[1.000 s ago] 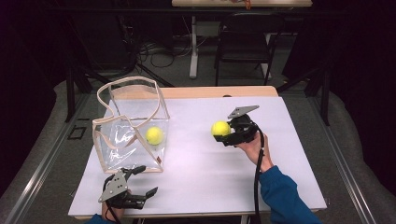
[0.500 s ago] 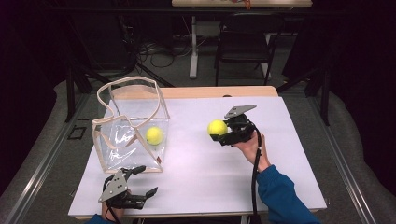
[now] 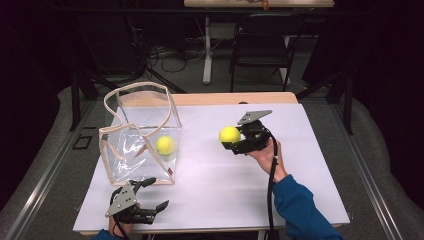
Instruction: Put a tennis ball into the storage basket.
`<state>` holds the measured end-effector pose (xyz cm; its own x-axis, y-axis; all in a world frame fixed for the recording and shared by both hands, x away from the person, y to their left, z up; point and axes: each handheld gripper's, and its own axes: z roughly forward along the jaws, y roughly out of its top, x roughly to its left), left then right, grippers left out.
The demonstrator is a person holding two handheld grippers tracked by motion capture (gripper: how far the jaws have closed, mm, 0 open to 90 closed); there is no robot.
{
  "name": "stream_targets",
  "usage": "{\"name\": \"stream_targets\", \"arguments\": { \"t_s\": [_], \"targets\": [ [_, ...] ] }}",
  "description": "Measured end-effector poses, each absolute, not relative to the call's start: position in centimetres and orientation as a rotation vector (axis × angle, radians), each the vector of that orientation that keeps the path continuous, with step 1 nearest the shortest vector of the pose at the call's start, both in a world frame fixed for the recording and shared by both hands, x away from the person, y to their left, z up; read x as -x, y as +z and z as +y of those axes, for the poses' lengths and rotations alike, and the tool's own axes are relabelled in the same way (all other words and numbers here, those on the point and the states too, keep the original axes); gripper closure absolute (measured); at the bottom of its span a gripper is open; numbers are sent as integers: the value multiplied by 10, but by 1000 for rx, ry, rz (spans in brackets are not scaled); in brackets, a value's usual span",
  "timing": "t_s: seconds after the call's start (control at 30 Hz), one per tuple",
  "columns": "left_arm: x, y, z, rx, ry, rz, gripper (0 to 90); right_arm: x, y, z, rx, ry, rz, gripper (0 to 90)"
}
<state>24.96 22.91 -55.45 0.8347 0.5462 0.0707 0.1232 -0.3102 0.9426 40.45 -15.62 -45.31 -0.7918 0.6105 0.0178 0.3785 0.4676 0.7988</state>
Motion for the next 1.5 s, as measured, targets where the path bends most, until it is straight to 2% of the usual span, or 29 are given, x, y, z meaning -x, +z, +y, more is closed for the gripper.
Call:
{"name": "stream_targets", "arguments": {
  "t_s": [1.5],
  "targets": [
    [-249, -554, 229, -1857, 464, 504, 158, -411, -423, -126, -721, 1223, 2496, 262]
  ]
}}
